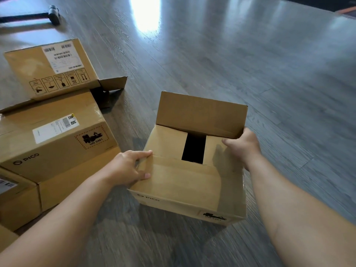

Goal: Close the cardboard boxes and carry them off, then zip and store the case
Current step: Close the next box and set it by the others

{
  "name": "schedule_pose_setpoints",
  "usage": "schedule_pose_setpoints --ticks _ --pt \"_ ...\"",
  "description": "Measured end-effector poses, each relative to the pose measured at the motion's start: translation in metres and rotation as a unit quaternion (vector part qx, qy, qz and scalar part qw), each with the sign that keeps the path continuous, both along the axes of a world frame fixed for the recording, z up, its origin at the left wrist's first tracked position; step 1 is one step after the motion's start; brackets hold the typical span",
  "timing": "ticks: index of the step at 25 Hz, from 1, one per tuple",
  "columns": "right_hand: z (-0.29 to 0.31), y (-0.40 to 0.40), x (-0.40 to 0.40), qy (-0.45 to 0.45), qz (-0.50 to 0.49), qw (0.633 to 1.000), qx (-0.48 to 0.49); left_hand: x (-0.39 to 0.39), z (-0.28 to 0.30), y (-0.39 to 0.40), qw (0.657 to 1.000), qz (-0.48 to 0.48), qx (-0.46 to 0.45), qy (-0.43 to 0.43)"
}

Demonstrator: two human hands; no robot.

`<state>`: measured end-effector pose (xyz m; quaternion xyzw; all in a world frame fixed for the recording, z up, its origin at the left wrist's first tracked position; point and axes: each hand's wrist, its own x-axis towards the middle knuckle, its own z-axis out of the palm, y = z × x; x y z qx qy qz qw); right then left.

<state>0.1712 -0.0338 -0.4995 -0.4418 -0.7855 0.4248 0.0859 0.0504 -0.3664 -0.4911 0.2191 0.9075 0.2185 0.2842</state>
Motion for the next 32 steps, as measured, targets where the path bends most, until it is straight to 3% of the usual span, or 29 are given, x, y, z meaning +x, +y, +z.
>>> schedule_pose_setpoints --ticks 7,10,13,16,19,27,32 --pt "0.007 -0.006 0.002 0.187 -0.034 0.982 0.012 0.011 -0.014 0.01 0.999 0.03 0.024 0.029" --pt "0.008 -0.006 0.016 0.215 -0.041 0.976 0.01 0.015 -0.018 0.019 0.995 0.073 0.065 0.032" --pt "-0.004 -0.008 0.038 0.142 0.001 0.99 0.016 0.014 -0.019 0.023 0.989 0.121 0.089 0.017" --pt "-0.021 -0.017 0.056 0.014 0.07 0.995 0.064 0.01 -0.015 0.027 0.992 0.074 0.103 -0.012" --pt "-0.024 -0.026 0.058 -0.05 0.103 0.987 0.115 0.008 -0.017 0.039 0.994 0.043 0.099 -0.004" --pt "-0.001 -0.046 0.037 -0.08 0.141 0.972 0.169 0.021 -0.02 0.036 0.989 0.091 0.087 0.083" --pt "0.07 -0.072 0.011 -0.069 0.182 0.965 0.176 0.018 0.05 -0.004 0.979 0.129 0.092 0.127"
